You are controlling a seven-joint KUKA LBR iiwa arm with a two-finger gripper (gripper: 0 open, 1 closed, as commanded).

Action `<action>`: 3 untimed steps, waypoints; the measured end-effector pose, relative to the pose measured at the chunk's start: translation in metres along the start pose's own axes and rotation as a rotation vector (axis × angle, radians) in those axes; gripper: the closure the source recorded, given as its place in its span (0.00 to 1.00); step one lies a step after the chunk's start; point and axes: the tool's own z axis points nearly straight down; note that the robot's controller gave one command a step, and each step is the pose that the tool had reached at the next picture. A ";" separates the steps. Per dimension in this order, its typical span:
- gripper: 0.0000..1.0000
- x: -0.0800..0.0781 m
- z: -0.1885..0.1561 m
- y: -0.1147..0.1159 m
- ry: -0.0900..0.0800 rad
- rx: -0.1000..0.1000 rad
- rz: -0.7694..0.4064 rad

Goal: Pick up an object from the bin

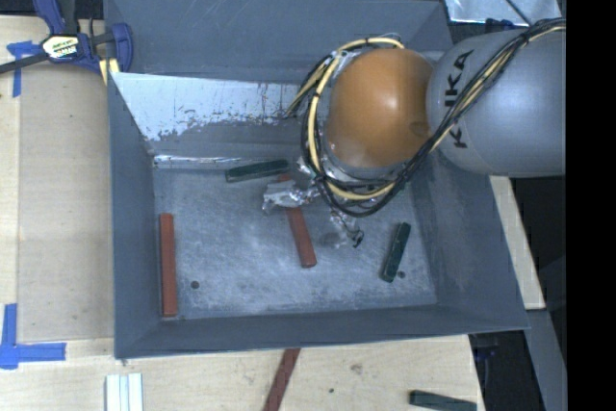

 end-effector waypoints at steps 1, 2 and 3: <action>1.00 -0.009 0.023 -0.020 -0.002 -0.001 -0.244; 1.00 -0.009 0.023 -0.020 -0.001 -0.001 -0.244; 1.00 -0.008 0.019 -0.019 -0.001 -0.003 -0.243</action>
Offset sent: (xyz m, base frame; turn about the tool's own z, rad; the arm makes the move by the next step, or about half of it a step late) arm 0.0000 0.0000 0.0000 0.0000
